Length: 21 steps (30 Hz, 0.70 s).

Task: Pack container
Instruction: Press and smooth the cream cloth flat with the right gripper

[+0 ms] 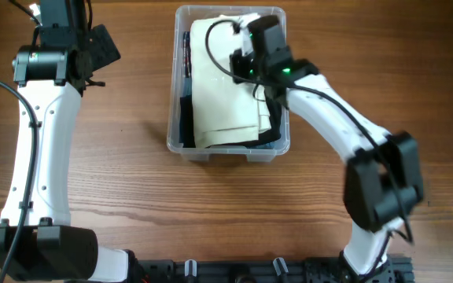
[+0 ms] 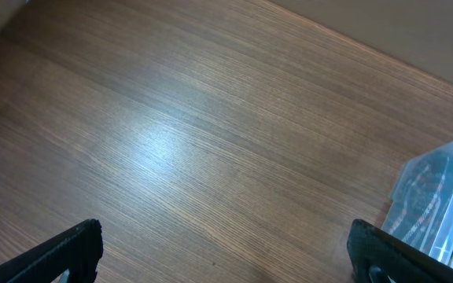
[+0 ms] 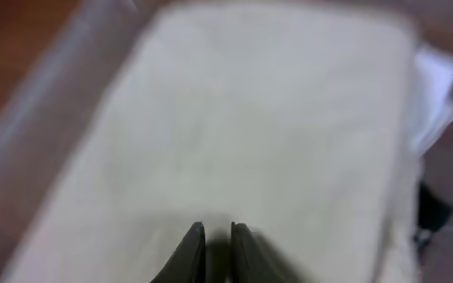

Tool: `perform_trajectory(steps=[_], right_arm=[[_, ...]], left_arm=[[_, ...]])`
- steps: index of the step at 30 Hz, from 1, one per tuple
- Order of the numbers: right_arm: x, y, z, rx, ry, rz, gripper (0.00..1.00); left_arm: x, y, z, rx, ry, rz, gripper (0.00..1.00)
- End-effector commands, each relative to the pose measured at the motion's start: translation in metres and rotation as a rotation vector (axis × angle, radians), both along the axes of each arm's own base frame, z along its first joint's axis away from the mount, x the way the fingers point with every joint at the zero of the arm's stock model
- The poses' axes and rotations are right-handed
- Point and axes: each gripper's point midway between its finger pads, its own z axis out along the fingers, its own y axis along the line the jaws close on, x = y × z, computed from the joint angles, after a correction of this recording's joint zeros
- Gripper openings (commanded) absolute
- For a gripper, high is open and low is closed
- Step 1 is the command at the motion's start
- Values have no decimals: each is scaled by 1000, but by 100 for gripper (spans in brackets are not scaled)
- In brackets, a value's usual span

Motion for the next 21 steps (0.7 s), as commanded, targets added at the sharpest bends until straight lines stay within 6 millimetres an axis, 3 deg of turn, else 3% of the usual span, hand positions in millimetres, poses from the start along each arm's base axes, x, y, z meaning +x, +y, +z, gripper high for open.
perform_trajectory(steps=[1,2,4,7,10,12,15,17,19,21], right_arm=[[-11,-2,-90,-66,170,2,12],[-18,-2,-114,-73,225,13,12],[-29,-1,-141,-73,299,16,12],[-33,3,-143,-62,313,32,12],[-22,8,-100,-27,233,38,12],[-16,10,-56,4,153,36,12],[-11,3,33,46,-20,4,16],[-12,-3,79,72,-115,-10,17],[-12,-5,110,79,-200,2,17],[-13,-6,120,77,-228,7,17]], left_arm=[[0,3,1,13,0,7,100],[0,3,1,13,0,7,100],[0,3,1,13,0,7,100],[0,3,1,13,0,7,100],[0,3,1,13,0,7,100],[0,3,1,13,0,7,100],[0,3,1,13,0,7,100],[0,3,1,13,0,7,100],[0,3,1,13,0,7,100],[0,3,1,13,0,7,100]])
